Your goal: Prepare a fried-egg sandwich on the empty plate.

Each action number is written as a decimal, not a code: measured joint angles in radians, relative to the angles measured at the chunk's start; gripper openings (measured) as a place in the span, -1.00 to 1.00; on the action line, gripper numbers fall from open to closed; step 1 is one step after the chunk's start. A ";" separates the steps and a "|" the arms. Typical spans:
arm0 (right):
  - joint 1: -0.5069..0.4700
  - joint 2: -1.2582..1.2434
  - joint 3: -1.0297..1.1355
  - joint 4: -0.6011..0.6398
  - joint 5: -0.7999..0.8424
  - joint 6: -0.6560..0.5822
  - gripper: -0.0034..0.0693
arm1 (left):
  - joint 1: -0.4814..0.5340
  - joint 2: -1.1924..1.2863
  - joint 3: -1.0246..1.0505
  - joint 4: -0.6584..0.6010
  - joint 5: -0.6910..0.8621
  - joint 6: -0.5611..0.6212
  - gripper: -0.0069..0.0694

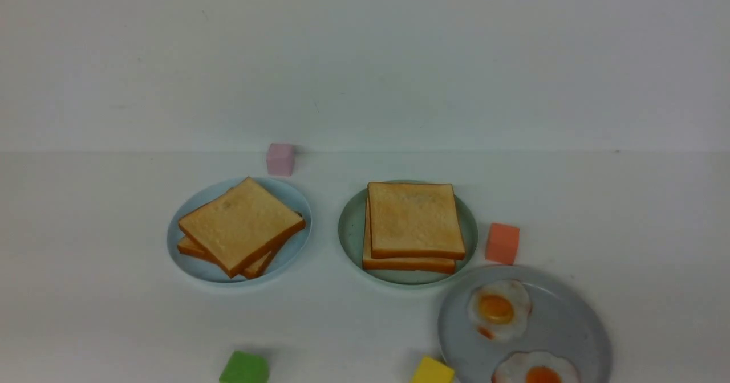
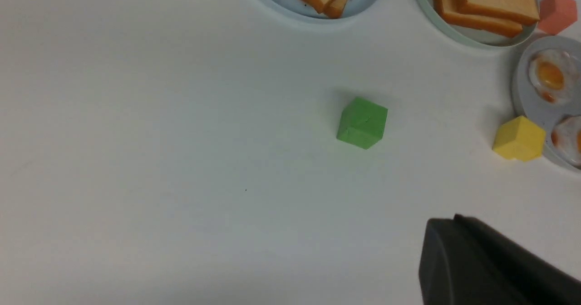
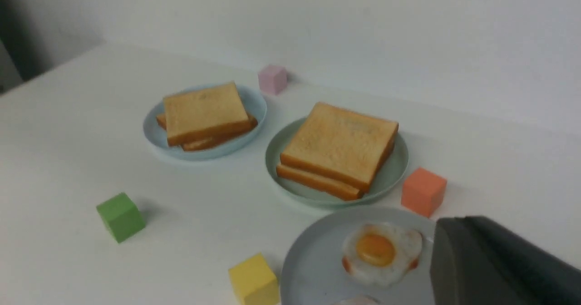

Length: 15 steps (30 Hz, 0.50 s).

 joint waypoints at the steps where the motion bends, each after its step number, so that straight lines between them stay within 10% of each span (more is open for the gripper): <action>1: 0.000 -0.018 0.008 0.000 -0.002 0.000 -0.80 | 0.000 0.000 0.000 0.000 0.001 0.000 -0.85; 15: 0.000 -0.114 0.016 0.007 -0.007 0.000 -0.74 | 0.000 0.000 0.000 0.000 0.012 0.000 -0.85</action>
